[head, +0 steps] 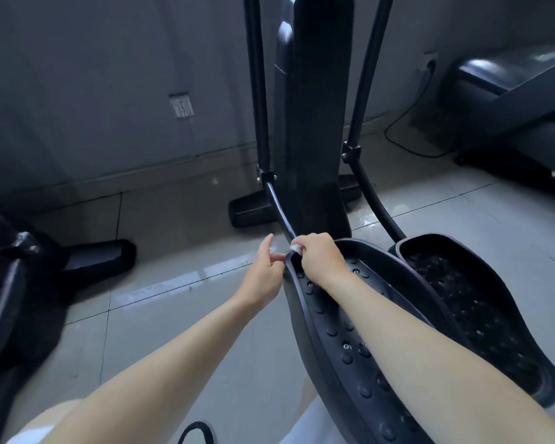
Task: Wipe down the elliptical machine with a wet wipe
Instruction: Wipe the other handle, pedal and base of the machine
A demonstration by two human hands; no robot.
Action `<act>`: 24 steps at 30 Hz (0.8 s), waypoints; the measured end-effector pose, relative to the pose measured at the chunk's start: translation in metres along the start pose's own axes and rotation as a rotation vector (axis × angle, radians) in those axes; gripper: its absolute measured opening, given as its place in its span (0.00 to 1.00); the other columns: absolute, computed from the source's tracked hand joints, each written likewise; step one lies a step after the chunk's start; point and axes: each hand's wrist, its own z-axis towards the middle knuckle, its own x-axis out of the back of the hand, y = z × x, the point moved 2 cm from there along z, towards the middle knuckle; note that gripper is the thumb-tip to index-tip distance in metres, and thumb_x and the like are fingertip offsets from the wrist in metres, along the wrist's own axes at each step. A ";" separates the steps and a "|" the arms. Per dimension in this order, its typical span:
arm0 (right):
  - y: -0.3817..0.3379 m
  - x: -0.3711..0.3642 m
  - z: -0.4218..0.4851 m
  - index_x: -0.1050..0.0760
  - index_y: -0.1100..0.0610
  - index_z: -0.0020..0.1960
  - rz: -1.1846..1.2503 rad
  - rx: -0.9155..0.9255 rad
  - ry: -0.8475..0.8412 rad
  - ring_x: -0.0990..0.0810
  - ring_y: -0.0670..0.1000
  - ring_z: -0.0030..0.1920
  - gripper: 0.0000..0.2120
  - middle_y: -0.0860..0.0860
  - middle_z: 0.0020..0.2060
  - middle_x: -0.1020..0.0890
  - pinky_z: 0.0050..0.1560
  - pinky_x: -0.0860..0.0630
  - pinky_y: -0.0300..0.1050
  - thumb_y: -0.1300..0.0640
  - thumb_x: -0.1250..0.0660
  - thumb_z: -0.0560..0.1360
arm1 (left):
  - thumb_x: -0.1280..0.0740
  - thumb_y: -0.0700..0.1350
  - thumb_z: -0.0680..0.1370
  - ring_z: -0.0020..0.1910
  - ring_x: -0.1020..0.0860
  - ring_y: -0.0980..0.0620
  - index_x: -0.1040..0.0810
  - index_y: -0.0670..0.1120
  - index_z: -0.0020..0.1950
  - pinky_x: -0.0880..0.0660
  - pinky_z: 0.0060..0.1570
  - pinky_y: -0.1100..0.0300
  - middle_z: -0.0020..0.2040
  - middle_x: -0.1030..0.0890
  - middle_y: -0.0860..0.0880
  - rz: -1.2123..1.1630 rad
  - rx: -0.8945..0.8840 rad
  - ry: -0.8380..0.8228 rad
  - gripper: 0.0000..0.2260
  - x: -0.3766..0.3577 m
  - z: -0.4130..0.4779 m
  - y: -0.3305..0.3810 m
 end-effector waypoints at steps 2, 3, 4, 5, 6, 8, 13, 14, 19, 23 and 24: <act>-0.004 0.000 -0.001 0.20 0.49 0.51 0.019 0.002 -0.051 0.27 0.54 0.50 0.18 0.51 0.47 0.24 0.43 0.28 0.45 0.67 0.43 0.75 | 0.44 0.43 0.84 0.66 0.24 0.50 0.47 0.55 0.82 0.30 0.69 0.54 0.68 0.23 0.58 -0.031 0.046 -0.016 0.27 0.004 -0.001 -0.001; -0.007 0.001 -0.003 0.19 0.50 0.52 0.065 0.011 -0.070 0.25 0.54 0.51 0.18 0.51 0.49 0.22 0.45 0.25 0.46 0.66 0.43 0.77 | 0.43 0.42 0.84 0.64 0.22 0.51 0.44 0.54 0.82 0.29 0.69 0.53 0.66 0.22 0.57 -0.079 0.071 -0.015 0.27 0.005 -0.001 -0.003; -0.011 0.004 -0.007 0.17 0.51 0.54 0.107 0.030 -0.091 0.23 0.54 0.52 0.18 0.52 0.52 0.21 0.48 0.23 0.46 0.65 0.43 0.77 | 0.43 0.40 0.84 0.62 0.21 0.52 0.41 0.52 0.81 0.27 0.68 0.54 0.64 0.21 0.56 -0.145 0.098 -0.014 0.26 0.006 -0.003 -0.003; -0.016 0.007 -0.011 0.16 0.51 0.55 0.136 0.055 -0.123 0.22 0.53 0.53 0.19 0.52 0.53 0.19 0.50 0.24 0.44 0.65 0.43 0.77 | 0.42 0.38 0.83 0.59 0.19 0.52 0.38 0.51 0.79 0.24 0.65 0.56 0.63 0.20 0.53 -0.222 0.126 -0.009 0.24 0.008 -0.002 -0.004; -0.021 0.010 -0.016 0.15 0.51 0.54 0.145 0.089 -0.164 0.21 0.52 0.52 0.20 0.52 0.53 0.18 0.49 0.26 0.41 0.66 0.43 0.76 | 0.40 0.36 0.83 0.58 0.18 0.52 0.35 0.49 0.78 0.22 0.61 0.58 0.62 0.20 0.50 -0.294 0.157 -0.001 0.23 0.011 -0.003 -0.006; -0.032 0.018 -0.028 0.14 0.51 0.48 0.162 0.131 -0.244 0.22 0.48 0.47 0.21 0.49 0.50 0.18 0.43 0.29 0.36 0.67 0.44 0.75 | 0.37 0.34 0.81 0.59 0.18 0.50 0.30 0.47 0.74 0.20 0.56 0.59 0.62 0.19 0.46 -0.394 0.203 -0.018 0.22 0.014 -0.006 -0.008; -0.042 0.026 -0.049 0.15 0.52 0.41 0.139 0.137 -0.274 0.22 0.49 0.54 0.16 0.50 0.52 0.17 0.54 0.26 0.44 0.63 0.41 0.75 | 0.32 0.42 0.80 0.58 0.16 0.46 0.20 0.51 0.63 0.20 0.61 0.51 0.58 0.15 0.48 -0.321 0.245 -0.170 0.12 0.014 -0.022 -0.002; -0.043 0.024 -0.049 0.15 0.53 0.41 0.121 0.139 -0.246 0.22 0.50 0.56 0.16 0.50 0.53 0.18 0.58 0.26 0.45 0.64 0.40 0.75 | 0.33 0.42 0.81 0.55 0.16 0.46 0.20 0.51 0.63 0.19 0.60 0.52 0.58 0.15 0.48 -0.342 0.245 -0.174 0.11 0.013 -0.023 0.000; -0.050 0.005 -0.032 0.15 0.56 0.47 0.089 0.045 -0.136 0.24 0.53 0.59 0.15 0.51 0.60 0.26 0.62 0.25 0.48 0.66 0.39 0.77 | 0.40 0.37 0.82 0.52 0.15 0.43 0.19 0.47 0.62 0.16 0.50 0.55 0.60 0.16 0.44 -0.483 0.291 -0.084 0.14 0.016 -0.021 0.004; -0.049 -0.006 -0.028 0.14 0.54 0.51 0.133 -0.045 -0.050 0.22 0.55 0.55 0.15 0.52 0.57 0.24 0.54 0.23 0.47 0.63 0.39 0.79 | 0.39 0.35 0.80 0.51 0.15 0.42 0.18 0.45 0.58 0.17 0.46 0.56 0.56 0.15 0.43 -0.552 0.332 -0.041 0.13 0.014 -0.024 0.008; -0.047 -0.007 -0.027 0.14 0.53 0.48 0.172 -0.061 -0.030 0.21 0.55 0.54 0.15 0.52 0.56 0.22 0.52 0.24 0.45 0.63 0.39 0.78 | 0.40 0.34 0.79 0.51 0.15 0.42 0.17 0.44 0.57 0.17 0.46 0.55 0.55 0.15 0.43 -0.558 0.340 -0.030 0.14 0.013 -0.024 0.010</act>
